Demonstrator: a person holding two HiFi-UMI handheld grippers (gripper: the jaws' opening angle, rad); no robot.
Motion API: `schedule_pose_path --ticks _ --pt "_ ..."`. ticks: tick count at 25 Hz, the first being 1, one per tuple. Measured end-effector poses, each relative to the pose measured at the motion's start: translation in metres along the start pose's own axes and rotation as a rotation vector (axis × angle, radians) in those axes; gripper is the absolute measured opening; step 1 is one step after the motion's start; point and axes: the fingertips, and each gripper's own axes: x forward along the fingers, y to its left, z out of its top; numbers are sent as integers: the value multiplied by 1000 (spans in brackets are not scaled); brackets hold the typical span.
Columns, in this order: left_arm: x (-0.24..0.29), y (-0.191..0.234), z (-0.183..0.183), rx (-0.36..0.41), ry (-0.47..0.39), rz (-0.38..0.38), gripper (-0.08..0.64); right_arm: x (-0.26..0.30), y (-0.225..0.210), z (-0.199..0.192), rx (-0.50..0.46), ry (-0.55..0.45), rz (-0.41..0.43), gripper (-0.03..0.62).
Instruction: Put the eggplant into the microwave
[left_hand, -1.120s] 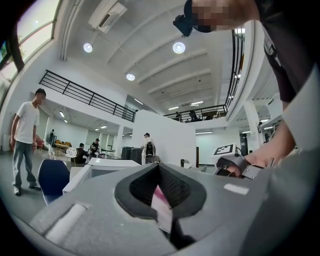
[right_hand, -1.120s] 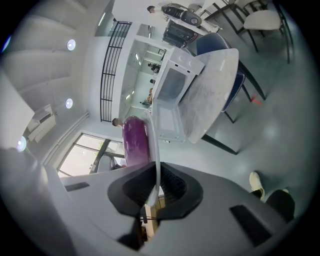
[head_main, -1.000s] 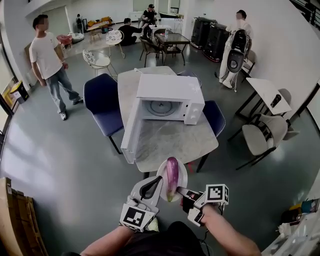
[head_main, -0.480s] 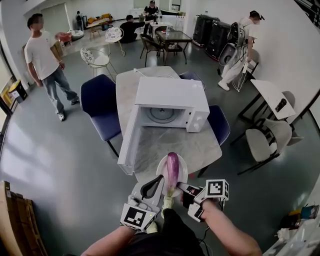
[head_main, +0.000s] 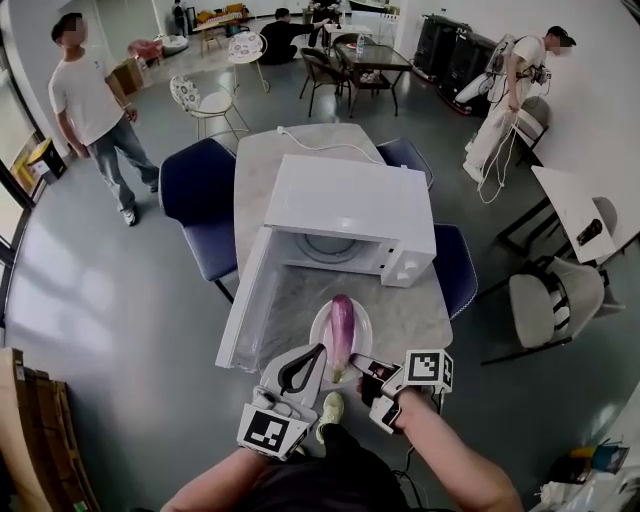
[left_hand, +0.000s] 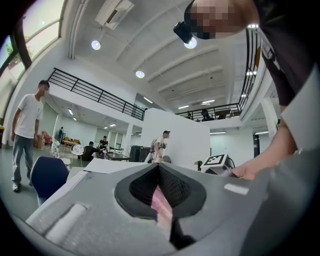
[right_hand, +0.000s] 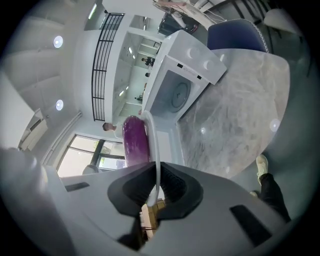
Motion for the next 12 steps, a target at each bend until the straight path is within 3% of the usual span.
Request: schedule_pose_path --ticks 5,12 --pt "34 16 -8 -11 37 37 6 29 -12 42 28 6 -14 20" --pt "52 48 -27 -52 47 28 6 79 -36 83 71 -43 -50 20"
